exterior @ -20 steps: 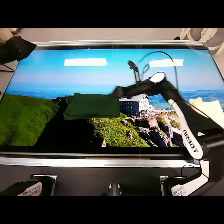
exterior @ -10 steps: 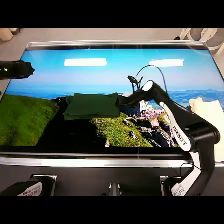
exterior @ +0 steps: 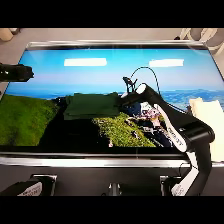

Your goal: Fold the shirts.

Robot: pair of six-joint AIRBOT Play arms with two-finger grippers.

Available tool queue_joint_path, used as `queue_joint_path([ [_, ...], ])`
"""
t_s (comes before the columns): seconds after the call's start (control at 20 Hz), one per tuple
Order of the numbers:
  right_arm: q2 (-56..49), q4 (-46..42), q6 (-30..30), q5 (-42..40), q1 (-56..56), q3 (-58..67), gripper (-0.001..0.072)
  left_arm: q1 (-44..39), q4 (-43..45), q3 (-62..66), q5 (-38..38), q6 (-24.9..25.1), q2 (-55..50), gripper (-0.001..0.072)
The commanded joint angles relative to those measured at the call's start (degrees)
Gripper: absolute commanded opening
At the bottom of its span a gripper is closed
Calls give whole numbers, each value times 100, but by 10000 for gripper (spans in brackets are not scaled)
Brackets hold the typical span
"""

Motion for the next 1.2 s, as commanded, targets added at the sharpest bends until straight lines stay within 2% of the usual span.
queue_joint_path([
  [0.0,608,136,-868,400,-387,4,19,-2,20,0,-2,-2,-2,30],
  [0.25,2138,-173,-885,1296,-2188,7,19,-2,17,0,0,-2,-2,30],
  [0.5,3200,-402,-778,1950,-4273,7,20,-2,-50,0,-2,-4,-2,30],
  [0.75,3788,-398,-695,2579,-5943,7,20,-50,-310,0,0,2,-2,30],
  [0.95,4009,-393,-699,3270,-6808,7,20,-181,-313,0,2,48,-4,31],
  [1.15,4374,-396,-562,3200,-7707,7,20,-251,-317,0,4,153,-4,30],
])
